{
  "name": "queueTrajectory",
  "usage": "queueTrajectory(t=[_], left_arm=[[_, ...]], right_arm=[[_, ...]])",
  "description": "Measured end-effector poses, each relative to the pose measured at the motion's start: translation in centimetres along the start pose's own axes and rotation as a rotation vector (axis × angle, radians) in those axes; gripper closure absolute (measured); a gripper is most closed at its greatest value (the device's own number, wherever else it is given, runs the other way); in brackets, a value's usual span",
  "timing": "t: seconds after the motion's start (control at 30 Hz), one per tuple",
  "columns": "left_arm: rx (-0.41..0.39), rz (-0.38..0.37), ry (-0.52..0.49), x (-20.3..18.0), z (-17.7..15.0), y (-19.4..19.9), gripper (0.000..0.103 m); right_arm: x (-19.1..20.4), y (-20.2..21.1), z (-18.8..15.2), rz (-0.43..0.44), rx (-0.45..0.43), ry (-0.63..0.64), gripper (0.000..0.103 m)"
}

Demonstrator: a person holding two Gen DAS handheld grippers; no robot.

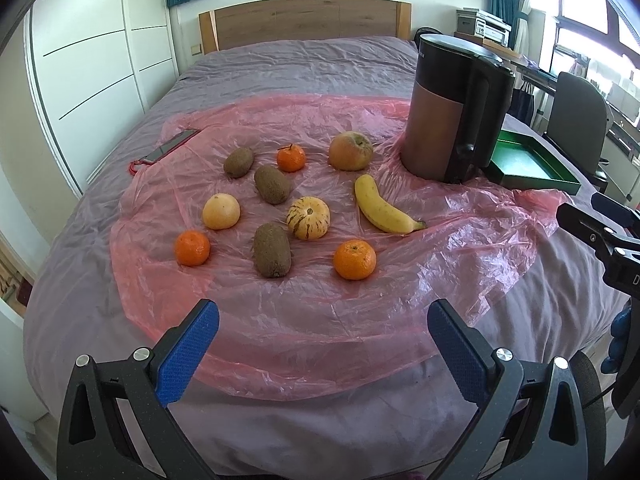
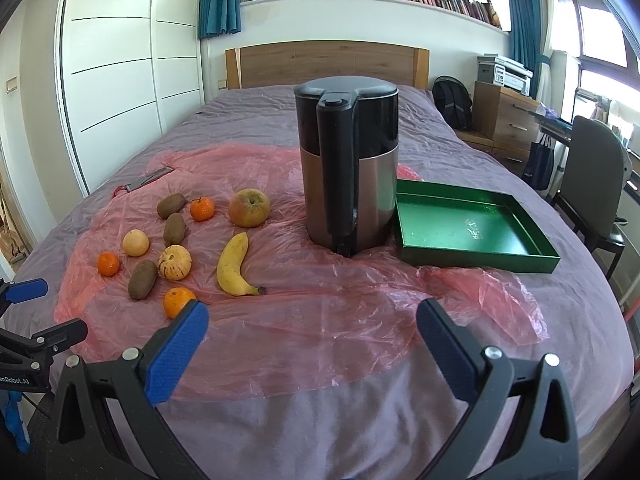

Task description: Organize fruits

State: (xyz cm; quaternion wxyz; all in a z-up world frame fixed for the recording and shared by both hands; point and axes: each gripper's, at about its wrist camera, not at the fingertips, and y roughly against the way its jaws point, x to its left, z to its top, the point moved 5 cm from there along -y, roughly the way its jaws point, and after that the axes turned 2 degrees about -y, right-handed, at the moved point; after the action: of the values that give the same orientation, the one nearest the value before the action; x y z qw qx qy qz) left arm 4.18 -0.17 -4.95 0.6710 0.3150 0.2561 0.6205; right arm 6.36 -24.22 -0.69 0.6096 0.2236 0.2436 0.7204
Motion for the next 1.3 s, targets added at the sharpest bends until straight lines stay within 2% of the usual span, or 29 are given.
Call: queueTrajectory(t=[0.5, 0.67, 0.9, 1.03, 1.17, 1.3], left_arm=[[0.022, -0.003, -0.025, 0.3, 0.2, -0.4, 0.001], [0.022, 0.054, -0.017, 2.5, 0.2, -0.5, 0.001], [0.071, 0.125, 0.074, 8.6, -1.1, -1.4, 0.001], [0.103, 0.128, 0.123, 11.3, -1.9, -2.5, 0.001], [0.122, 0.121, 0.13, 12.8, -1.4, -4.2, 0.001], [0.148, 0.102, 0.127, 14.2, 0.1, -6.7, 0.009]], right_arm=[[0.3, -0.4, -0.3, 0.013, 0.011, 0.006, 0.0], [0.7, -0.4, -0.5, 0.029, 0.019, 0.018, 0.0], [3.4, -1.4, -0.6, 0.13, 0.045, 0.055, 0.0], [6.4, -2.7, -1.0, 0.192, 0.077, 0.107, 0.0], [9.3, -4.3, -1.4, 0.261, 0.112, 0.138, 0.0], [11.7, -6.4, -1.7, 0.31, 0.153, 0.161, 0.0]])
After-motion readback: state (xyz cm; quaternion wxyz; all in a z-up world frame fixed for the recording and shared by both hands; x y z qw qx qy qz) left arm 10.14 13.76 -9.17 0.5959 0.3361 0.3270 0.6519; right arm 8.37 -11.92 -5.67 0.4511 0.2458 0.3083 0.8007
